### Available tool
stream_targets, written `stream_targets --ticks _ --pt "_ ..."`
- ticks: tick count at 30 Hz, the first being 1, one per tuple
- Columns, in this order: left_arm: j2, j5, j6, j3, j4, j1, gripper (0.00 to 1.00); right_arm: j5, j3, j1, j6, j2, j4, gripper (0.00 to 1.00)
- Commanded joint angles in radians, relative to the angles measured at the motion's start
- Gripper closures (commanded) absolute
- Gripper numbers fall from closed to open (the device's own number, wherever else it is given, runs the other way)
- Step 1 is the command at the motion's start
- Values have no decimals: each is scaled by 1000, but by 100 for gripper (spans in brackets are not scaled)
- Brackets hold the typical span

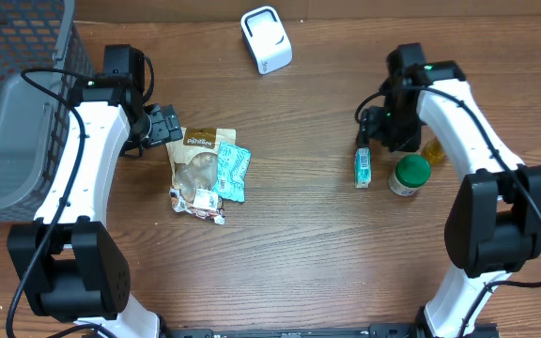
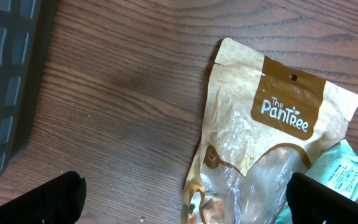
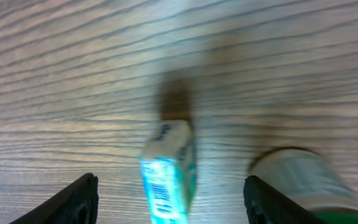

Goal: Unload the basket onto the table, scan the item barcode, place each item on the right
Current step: 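Open the right gripper, release the jar, and move toward the tissue pack, then lower the right gripper onto the Kleenex tissue pack and close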

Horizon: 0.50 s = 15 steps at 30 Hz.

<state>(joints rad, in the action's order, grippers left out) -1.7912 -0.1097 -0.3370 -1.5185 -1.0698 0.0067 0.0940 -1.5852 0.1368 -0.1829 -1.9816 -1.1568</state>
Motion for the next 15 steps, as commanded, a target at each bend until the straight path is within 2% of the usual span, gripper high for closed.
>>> stream_targets --ticks 1,6,15 --pt "19 -5 1 -15 1 0 0 3 36 32 9 25 26 29" --pt "19 -5 1 -15 1 0 0 -79 97 66 -3 25 79 29" --pt "19 -5 1 -15 1 0 0 -74 241 71 -2 25 219 30"
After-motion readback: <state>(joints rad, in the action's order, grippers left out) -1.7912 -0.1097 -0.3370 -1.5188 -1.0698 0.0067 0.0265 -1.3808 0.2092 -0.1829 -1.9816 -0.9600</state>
